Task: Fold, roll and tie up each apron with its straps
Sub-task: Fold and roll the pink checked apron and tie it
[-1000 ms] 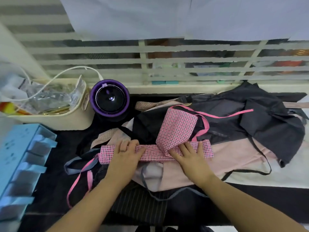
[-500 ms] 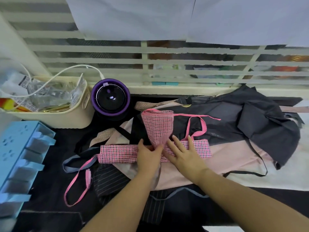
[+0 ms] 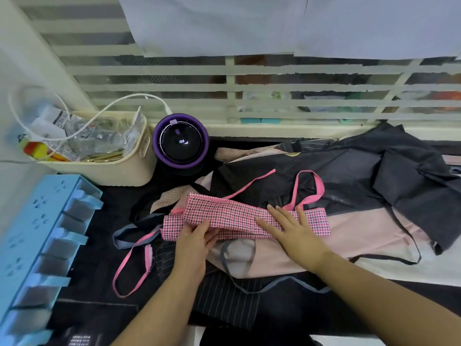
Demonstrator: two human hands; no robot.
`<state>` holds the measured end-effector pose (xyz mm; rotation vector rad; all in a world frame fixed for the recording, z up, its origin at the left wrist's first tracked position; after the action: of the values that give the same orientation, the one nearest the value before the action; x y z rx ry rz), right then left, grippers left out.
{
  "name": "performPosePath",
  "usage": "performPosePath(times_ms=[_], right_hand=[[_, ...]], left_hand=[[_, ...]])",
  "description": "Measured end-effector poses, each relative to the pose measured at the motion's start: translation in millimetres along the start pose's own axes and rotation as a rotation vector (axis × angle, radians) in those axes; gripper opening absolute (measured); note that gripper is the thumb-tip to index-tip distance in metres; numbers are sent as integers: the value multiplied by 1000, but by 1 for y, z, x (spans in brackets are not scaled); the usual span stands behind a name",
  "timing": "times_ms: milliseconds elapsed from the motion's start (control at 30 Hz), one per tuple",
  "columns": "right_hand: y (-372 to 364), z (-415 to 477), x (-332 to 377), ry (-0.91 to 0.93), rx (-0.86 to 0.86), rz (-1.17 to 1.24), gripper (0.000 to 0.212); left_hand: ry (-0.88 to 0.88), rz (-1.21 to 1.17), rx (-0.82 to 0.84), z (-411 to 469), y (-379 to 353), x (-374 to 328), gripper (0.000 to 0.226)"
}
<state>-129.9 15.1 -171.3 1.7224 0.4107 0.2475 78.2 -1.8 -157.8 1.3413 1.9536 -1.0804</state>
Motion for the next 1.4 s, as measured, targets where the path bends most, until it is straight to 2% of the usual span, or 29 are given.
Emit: performPosePath(times_ms=[67,200,333,400,567,733,867,967,1067,1167,1267,1400], right_hand=[[1,2,-1,20,-2,9,137],[1,4,1,53,6,4,138],[0,5,-1,54,9,-21,133],[0,5,-1,43,14,-29,128],[8,4,-5,7,-43,-8,98],[12,-1,-14,-54,-119,28,86],[7,-5,-24,-65,-173,34,58],[5,-7,-39,-118,-215,114,55],[1,-12,-54,-249,-227,184,48],[-2,-14,-56,-271,-203,213,64],[-1,-13,-58,-276,-208,238,70],[11,-28,-68,-454,-297,488,75]], left_hand=[[-8,120,3,2,7,-10,10],[23,215,-2,14,21,-32,19],[133,366,7,33,28,-38,43],[142,405,3,38,26,-37,36],[81,403,-9,41,33,-40,16],[-6,464,-67,37,60,-36,18],[-143,770,-87,36,59,-44,11],[-231,1018,-119,31,58,-44,11],[-239,1159,-186,30,68,-40,21],[-233,1183,-204,32,71,-42,29],[-252,1191,-196,35,67,-47,33],[-242,1195,-192,36,65,-53,33]])
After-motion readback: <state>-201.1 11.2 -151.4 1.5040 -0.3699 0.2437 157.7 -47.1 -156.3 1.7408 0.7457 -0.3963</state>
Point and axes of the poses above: each hand's wrist, its own z-axis towards the middle knuckle, its own y-axis out of the back of the hand, x = y × z, the point moved 8 cm from there along z, towards the middle knuckle, and after that the axes turned 8 degrees about x, right-handed, at the moved point
